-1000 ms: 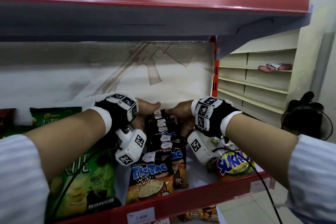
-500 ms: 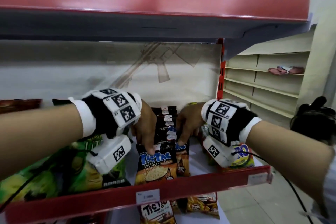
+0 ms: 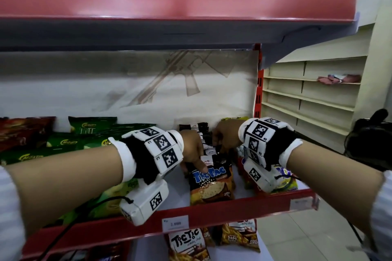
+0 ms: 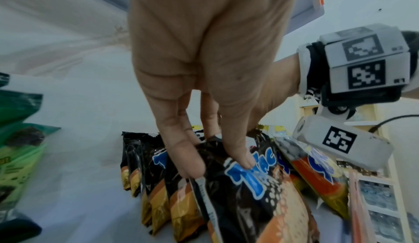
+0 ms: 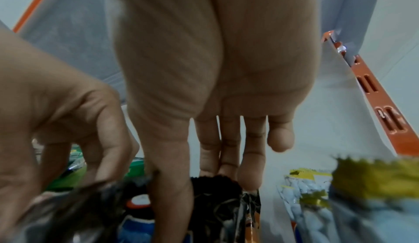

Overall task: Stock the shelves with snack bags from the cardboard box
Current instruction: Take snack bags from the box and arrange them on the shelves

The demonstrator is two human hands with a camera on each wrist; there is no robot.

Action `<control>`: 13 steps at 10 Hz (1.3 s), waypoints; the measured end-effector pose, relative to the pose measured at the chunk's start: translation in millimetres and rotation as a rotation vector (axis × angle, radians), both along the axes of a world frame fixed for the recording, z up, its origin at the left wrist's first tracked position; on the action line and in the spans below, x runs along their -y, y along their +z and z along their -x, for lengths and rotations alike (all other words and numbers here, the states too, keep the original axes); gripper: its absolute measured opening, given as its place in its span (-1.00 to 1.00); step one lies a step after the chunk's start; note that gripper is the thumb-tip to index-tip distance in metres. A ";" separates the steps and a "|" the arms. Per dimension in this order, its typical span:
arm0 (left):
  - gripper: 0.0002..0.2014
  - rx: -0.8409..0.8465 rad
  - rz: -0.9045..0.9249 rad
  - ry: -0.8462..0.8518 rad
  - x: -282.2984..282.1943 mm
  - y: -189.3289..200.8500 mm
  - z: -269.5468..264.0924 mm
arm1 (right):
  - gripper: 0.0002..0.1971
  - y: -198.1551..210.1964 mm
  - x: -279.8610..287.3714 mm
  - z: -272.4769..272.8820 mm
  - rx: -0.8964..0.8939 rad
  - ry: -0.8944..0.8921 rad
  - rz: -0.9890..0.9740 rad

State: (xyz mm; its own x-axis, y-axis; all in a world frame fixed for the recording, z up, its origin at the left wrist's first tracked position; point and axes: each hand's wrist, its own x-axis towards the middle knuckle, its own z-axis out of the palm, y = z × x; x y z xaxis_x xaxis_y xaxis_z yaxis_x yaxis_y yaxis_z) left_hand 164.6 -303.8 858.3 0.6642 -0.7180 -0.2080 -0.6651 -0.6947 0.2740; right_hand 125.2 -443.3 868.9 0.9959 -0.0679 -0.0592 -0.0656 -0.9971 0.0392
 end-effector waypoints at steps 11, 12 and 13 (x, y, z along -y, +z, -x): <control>-0.07 -0.624 0.453 0.466 -13.5 31.0 -42.4 | -0.75 34.6 38.7 20.1 0.081 -0.195 -0.667; -0.14 -0.586 0.439 0.453 -24.6 45.8 -43.9 | -0.77 35.4 40.1 27.5 0.085 -0.163 -0.692; -0.31 -0.478 0.533 0.399 -42.3 65.0 -37.5 | -0.79 42.7 36.2 32.1 0.189 -0.081 -0.678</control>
